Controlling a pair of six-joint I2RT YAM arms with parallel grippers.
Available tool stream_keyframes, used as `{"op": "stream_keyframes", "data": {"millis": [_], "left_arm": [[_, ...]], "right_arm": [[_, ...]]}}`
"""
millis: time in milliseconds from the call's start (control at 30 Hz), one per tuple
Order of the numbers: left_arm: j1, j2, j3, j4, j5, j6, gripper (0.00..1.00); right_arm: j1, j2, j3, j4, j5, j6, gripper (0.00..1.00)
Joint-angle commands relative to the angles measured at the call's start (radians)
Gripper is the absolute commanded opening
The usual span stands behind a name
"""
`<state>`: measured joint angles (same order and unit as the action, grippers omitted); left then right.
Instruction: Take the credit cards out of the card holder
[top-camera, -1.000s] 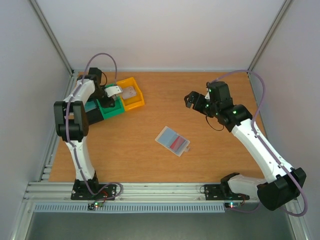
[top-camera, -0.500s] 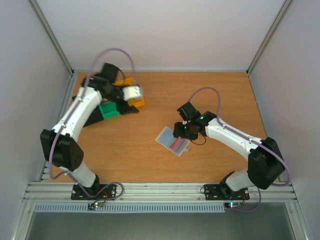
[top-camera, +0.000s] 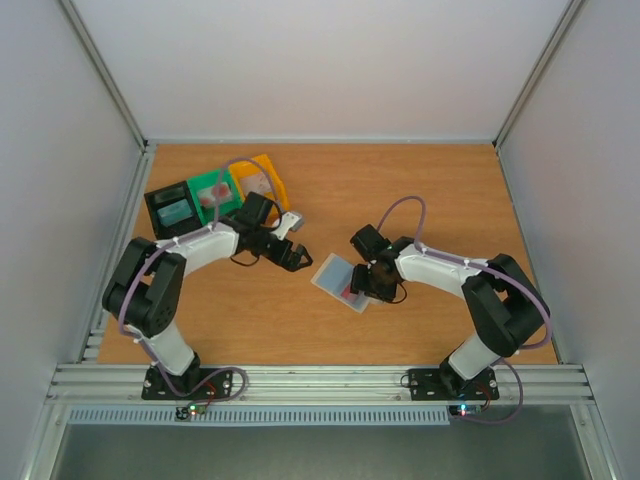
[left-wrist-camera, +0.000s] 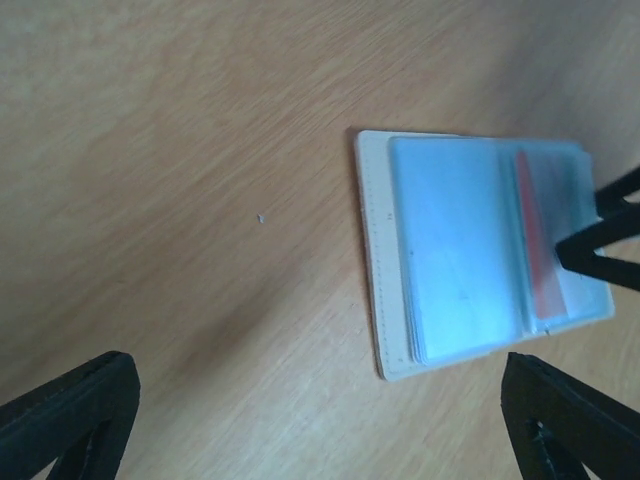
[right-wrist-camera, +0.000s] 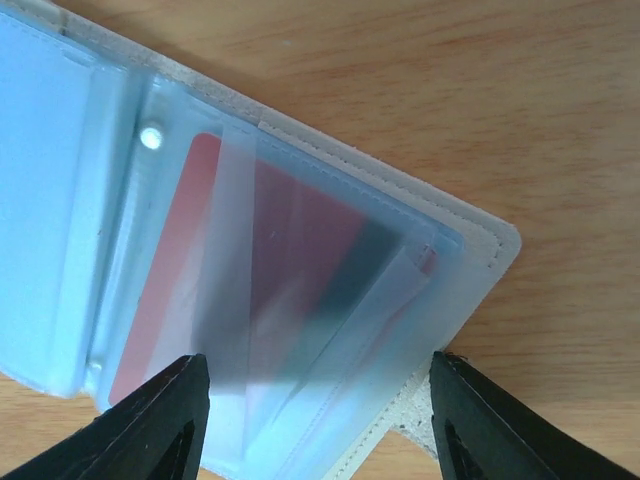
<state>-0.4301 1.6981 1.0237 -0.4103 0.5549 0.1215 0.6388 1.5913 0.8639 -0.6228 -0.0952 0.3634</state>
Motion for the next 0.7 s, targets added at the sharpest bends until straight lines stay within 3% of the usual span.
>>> {"op": "stream_keyframes", "data": {"millis": [0,100,233,333,500,667], "left_arm": [[-0.063,-0.048,-0.143,0.483,-0.105,-0.311,0.99],[-0.11,-0.082,-0.247,0.614,-0.239,-0.379,0.99],[-0.184,-0.163,-0.349,0.778,-0.377,-0.347,0.99],[-0.192,-0.208,-0.422,0.907,-0.343,-0.258,0.99],[-0.193,-0.257,-0.507,0.968,-0.312,-0.156,0.99],[-0.193,-0.34,-0.637,0.999,-0.181,-0.057,0.99]], "right_arm": [[-0.005,0.035,0.028,-0.12,0.08,-0.043,0.62],[-0.027,0.058,0.045,-0.129,0.063,-0.113,0.62],[-0.044,0.093,0.069,-0.127,0.061,-0.203,0.62],[-0.044,0.109,0.075,-0.095,0.076,-0.275,0.61],[-0.044,0.137,0.138,-0.112,0.072,-0.449,0.6],[-0.043,0.175,0.162,-0.072,0.028,-0.562,0.58]]}}
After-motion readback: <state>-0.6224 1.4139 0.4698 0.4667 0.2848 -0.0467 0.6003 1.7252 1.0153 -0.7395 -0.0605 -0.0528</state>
